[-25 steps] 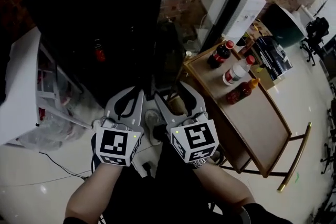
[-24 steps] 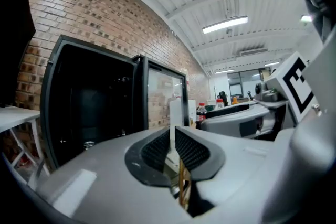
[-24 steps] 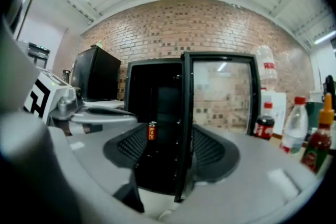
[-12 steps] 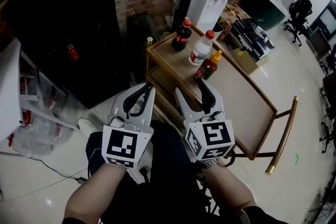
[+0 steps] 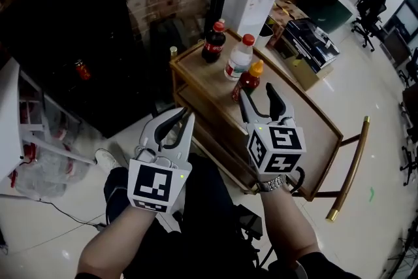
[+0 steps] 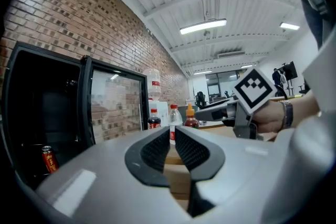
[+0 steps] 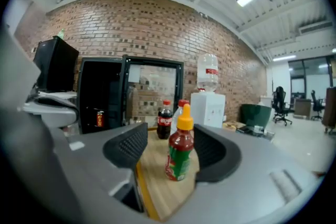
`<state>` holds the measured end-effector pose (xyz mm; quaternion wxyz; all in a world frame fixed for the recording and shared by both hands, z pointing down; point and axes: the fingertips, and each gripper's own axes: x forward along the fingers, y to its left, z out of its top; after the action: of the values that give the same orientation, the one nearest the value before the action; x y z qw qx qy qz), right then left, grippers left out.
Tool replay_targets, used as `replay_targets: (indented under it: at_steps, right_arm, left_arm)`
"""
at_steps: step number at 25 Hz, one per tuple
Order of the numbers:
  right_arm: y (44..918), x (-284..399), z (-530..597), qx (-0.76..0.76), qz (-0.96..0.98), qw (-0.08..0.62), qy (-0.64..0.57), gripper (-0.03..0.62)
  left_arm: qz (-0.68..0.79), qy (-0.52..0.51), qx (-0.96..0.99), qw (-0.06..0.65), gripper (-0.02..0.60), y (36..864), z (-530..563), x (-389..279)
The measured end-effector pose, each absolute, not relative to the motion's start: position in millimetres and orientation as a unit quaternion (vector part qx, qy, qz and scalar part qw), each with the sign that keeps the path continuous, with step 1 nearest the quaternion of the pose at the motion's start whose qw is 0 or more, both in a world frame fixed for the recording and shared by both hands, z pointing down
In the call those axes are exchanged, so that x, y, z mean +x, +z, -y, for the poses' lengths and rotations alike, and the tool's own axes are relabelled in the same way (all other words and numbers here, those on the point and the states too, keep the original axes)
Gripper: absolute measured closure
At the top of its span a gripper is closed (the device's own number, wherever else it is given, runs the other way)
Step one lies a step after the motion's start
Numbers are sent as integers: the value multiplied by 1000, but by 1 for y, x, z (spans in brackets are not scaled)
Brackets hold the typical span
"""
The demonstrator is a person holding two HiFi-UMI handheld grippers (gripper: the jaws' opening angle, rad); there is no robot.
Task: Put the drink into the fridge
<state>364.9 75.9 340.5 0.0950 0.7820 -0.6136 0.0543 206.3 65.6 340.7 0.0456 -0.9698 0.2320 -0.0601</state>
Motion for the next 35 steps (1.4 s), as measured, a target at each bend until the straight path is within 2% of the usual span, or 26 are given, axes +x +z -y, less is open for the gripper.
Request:
replay_targets:
  at_steps: [20,25,35]
  right_arm:
    - [355,408,-24,799,584,117,83,326]
    - [356,406,-21,793,589,130,83,430]
    - [320,386,-5,772,624,100,66,442]
  left_arm:
    - [-169,-52,-983,56,548,333,-13,276]
    - [-153,-48,-986,48,549,334,-5,298]
    - [-148,-42,-987,52,549,323,21,313]
